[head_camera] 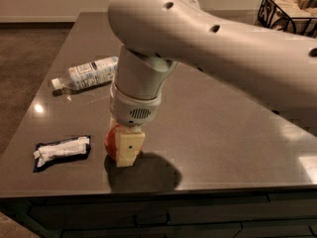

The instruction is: Move apple near rxbar blueberry

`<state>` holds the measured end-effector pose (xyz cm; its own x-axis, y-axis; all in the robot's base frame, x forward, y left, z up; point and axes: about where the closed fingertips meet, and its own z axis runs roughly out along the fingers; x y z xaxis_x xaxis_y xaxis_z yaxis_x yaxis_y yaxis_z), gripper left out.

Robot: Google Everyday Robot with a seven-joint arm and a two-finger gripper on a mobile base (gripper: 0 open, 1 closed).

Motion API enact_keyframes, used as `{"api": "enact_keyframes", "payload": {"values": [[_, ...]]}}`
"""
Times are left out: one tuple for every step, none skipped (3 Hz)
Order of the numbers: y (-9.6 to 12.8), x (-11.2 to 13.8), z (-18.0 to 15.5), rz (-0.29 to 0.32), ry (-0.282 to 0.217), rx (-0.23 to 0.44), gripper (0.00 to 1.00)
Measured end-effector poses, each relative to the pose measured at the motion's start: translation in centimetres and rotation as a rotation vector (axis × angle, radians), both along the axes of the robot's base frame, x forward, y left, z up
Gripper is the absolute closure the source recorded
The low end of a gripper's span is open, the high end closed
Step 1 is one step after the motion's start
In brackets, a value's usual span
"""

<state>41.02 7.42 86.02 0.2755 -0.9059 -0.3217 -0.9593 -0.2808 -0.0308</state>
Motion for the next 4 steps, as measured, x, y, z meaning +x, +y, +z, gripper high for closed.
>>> {"api": "enact_keyframes", "payload": {"values": [[2.9, -0.1, -0.5, 0.030, -0.003, 0.027, 0.82], [4.6, 0.6, -1.0, 0.032, -0.003, 0.045, 0.59], [5.2, 1.3, -2.0, 0.020, 0.001, 0.047, 0.36], [5.2, 1.2, -1.9, 0.022, -0.001, 0.046, 0.12]]}}
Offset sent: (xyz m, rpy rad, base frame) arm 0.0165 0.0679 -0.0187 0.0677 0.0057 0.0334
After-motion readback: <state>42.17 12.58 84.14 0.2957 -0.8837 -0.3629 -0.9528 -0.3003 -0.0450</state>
